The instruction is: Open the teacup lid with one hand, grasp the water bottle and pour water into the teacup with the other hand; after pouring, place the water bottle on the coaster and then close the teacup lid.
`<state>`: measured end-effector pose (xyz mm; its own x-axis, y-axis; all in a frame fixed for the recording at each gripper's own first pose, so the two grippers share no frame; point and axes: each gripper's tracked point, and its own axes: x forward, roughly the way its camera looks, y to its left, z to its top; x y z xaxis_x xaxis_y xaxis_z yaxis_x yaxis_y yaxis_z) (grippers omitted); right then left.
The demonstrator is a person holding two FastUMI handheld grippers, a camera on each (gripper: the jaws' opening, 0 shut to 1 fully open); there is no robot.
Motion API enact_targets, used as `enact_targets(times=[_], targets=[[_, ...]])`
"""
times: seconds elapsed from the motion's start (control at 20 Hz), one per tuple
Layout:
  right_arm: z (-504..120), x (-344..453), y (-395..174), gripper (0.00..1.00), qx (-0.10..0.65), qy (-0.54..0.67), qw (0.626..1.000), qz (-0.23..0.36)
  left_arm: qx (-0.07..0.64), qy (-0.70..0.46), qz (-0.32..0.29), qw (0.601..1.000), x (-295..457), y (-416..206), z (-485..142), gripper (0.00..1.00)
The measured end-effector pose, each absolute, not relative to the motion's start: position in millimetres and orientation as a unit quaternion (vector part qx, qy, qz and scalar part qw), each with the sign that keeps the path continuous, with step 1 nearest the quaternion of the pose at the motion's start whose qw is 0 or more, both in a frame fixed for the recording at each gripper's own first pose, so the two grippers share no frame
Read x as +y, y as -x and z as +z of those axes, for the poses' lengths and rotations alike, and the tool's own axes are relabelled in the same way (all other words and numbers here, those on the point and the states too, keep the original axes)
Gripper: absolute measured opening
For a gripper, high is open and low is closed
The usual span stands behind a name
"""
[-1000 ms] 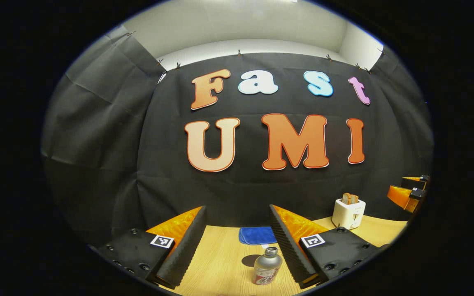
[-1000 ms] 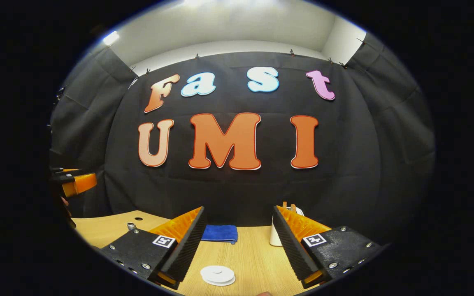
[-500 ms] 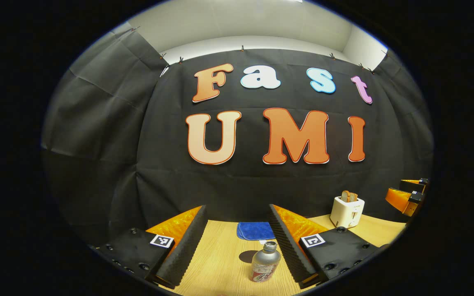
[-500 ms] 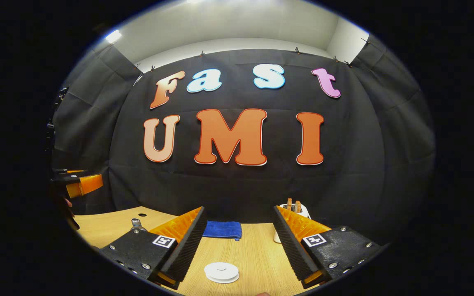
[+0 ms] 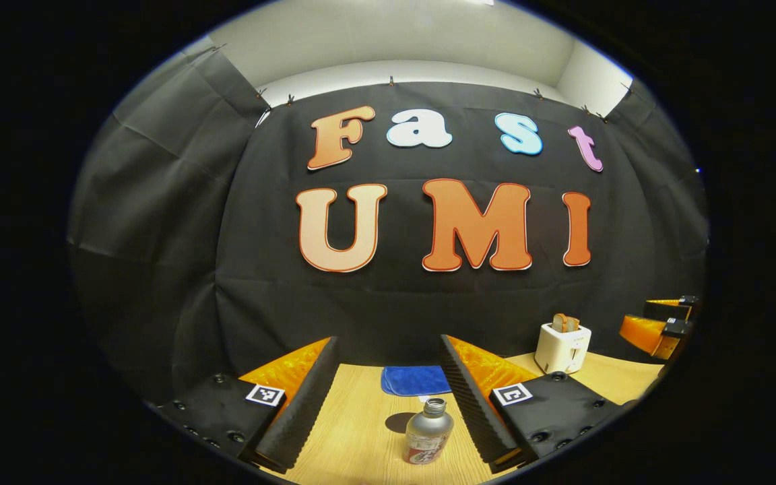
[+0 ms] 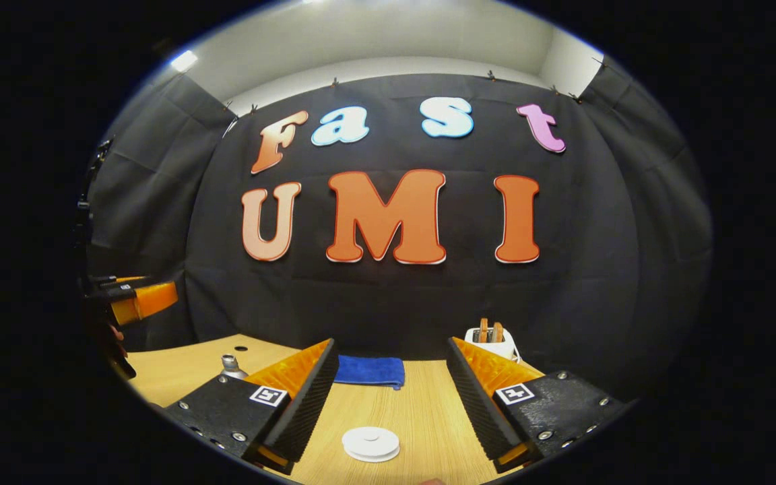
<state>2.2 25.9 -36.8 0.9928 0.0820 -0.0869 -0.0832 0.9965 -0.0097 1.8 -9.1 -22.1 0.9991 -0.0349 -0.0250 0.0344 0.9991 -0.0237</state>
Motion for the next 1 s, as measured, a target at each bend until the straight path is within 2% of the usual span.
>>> enact_targets(times=[0.55,0.75,1.0], targets=[[-130.8,41.0,-21.8,0.82,0.107,-0.017,0.992,0.068,0.035,0.004,-0.017,0.999,-6.1,4.4,-49.5,0.96],[-179.4,43.2,-22.3,0.77,0.161,-0.023,0.984,0.076,0.048,0.004,-0.017,0.999,-8.3,5.3,-63.6,0.96],[-210.1,50.2,-24.4,0.78,0.192,-0.024,0.977,0.083,0.063,0.001,-0.013,0.998,-6.1,5.7,-76.9,0.97]])
